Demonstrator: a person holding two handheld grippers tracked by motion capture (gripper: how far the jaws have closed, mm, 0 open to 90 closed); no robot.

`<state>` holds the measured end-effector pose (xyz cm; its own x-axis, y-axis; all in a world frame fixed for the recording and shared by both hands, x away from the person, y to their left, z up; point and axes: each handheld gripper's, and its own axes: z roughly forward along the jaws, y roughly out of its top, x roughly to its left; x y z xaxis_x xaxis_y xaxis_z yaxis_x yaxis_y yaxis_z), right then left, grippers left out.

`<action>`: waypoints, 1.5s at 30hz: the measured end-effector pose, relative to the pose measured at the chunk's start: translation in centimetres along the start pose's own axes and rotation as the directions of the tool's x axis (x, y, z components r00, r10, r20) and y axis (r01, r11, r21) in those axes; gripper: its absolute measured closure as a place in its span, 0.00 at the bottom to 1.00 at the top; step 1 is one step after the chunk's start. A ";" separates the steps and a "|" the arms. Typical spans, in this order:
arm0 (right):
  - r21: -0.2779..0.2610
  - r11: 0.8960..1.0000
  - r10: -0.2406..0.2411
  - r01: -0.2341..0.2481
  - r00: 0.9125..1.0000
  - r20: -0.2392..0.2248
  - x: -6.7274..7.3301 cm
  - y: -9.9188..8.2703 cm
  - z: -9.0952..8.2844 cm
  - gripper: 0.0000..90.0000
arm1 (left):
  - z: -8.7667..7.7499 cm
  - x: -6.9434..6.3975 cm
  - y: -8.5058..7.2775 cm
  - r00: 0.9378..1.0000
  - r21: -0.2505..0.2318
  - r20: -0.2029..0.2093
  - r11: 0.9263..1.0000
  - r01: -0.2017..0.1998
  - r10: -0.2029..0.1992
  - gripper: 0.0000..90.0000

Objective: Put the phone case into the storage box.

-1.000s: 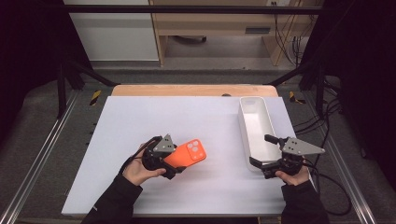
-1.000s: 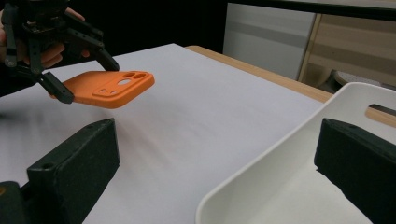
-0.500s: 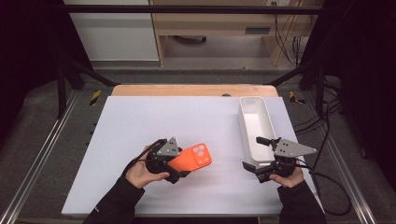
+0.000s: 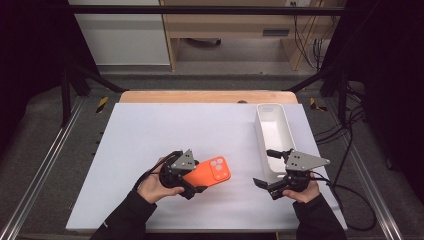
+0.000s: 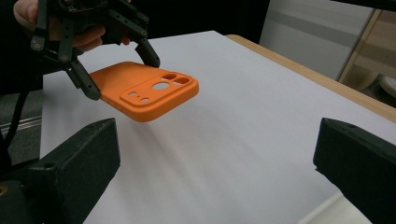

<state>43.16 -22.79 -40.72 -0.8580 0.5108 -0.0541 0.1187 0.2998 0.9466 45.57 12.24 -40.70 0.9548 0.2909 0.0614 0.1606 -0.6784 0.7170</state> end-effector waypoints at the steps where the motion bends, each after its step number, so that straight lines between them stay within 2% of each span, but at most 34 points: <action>1: 0.003 1.000 0.000 0.000 1.000 -0.006 0.1 0.0 0.1 0.01 | 0.0 0.0 0.0 1.000 0.004 0.001 1.000 -0.005 0.005 0.17; 18: 0.045 0.998 -0.030 0.034 0.997 -0.072 1.2 0.2 1.4 0.02 | 0.3 -0.6 0.6 0.999 -0.012 0.020 1.000 -0.027 0.027 0.17; 36: 0.072 0.995 -0.058 0.067 0.990 -0.127 2.1 0.4 2.4 0.03 | 0.3 -1.5 1.4 0.997 -0.031 0.041 0.998 -0.062 0.063 0.17; 45: 0.083 0.992 -0.078 0.092 0.984 -0.159 2.5 0.5 2.7 0.03 | 0.6 -2.0 1.8 0.995 -0.038 0.054 0.996 -0.078 0.080 0.17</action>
<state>42.39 -19.25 -41.27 -0.9333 0.3508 -0.0769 0.0798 0.4111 0.9081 44.11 10.08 -39.96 0.9767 0.1989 0.0808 0.0760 -0.6725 0.7362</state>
